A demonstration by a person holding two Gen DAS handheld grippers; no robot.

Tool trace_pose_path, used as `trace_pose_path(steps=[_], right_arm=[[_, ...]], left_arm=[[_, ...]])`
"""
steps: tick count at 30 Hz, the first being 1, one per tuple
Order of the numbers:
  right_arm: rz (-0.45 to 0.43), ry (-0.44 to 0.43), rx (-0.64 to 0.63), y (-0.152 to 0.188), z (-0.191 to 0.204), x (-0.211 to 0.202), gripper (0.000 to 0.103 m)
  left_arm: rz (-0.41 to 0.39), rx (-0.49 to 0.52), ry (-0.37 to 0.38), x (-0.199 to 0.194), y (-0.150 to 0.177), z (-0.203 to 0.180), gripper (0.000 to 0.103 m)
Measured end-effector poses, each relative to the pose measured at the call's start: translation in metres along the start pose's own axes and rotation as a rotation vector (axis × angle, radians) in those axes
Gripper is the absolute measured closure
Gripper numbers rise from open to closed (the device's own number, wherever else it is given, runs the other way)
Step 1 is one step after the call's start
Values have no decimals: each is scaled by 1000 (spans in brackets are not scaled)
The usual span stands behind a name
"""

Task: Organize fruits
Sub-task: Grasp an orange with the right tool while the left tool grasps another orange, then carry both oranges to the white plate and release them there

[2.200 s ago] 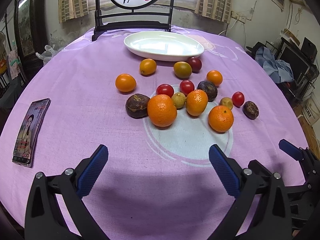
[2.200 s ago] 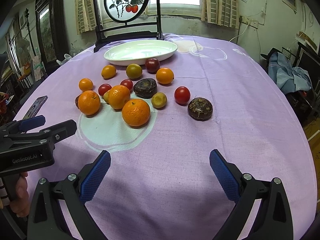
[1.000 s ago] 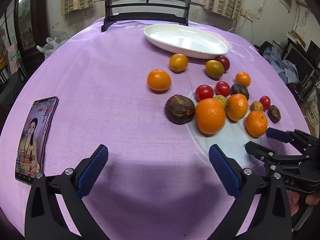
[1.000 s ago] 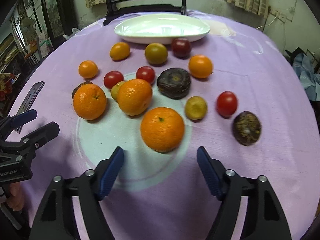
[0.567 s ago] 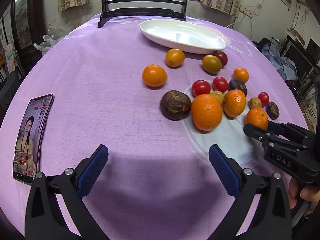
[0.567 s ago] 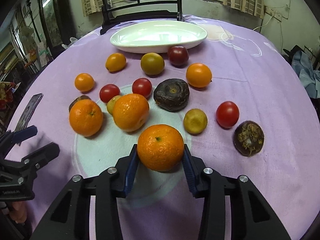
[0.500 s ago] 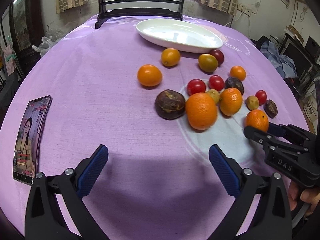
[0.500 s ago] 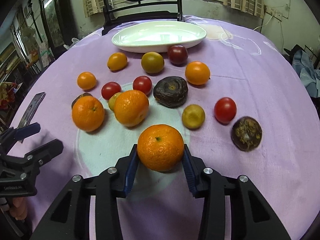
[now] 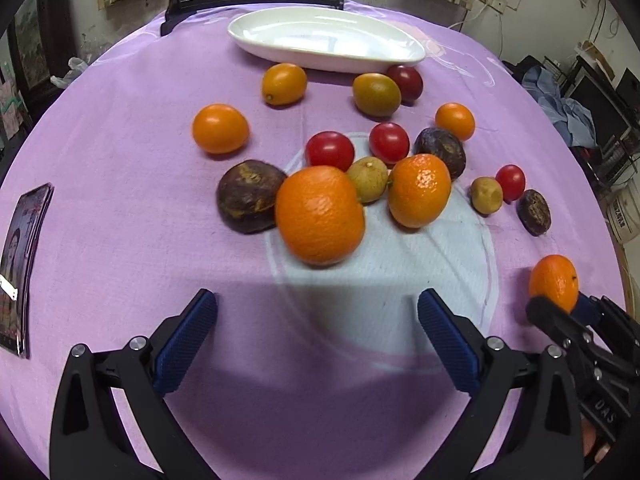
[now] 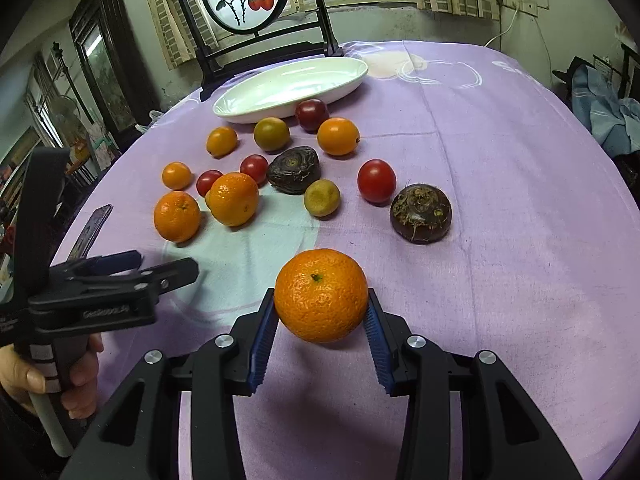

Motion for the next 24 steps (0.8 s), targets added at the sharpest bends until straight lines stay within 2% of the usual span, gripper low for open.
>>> trace_pose_path(steps=[1, 3, 8, 11, 13, 14, 15, 24], right_arm=[[1, -1, 1, 1, -1, 0, 60], [6, -16, 9, 2, -3, 2, 60], [10, -42, 14, 3, -3, 5, 60], [8, -73, 25, 2, -3, 5, 60], [5, -70, 22, 1, -3, 4, 60], [4, -68, 25, 0, -4, 4, 60], [4, -67, 27, -1, -4, 4, 60], [-9, -47, 6, -3, 3, -3, 60]], left_arm=[[2, 16, -8, 2, -3, -3, 6], [-4, 46, -34, 5, -9, -6, 23], [7, 27, -42, 7, -22, -5, 31], [23, 13, -31, 11, -33, -2, 30], [24, 13, -32, 14, -40, -1, 35], [15, 16, -42, 14, -40, 0, 44], [-4, 26, -46, 14, -41, 0, 59], [-14, 54, 9, -11, -23, 12, 61]])
Point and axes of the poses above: each gripper's, at about its wrist camera, not at the fingertips, and x roughly the way its jaws point, z to its left, y to its underside, the point moved 3 cm from there along x, roughly the way its jaws point, and after that the axes turned 4 degrees about y, right-handed, at the moved point
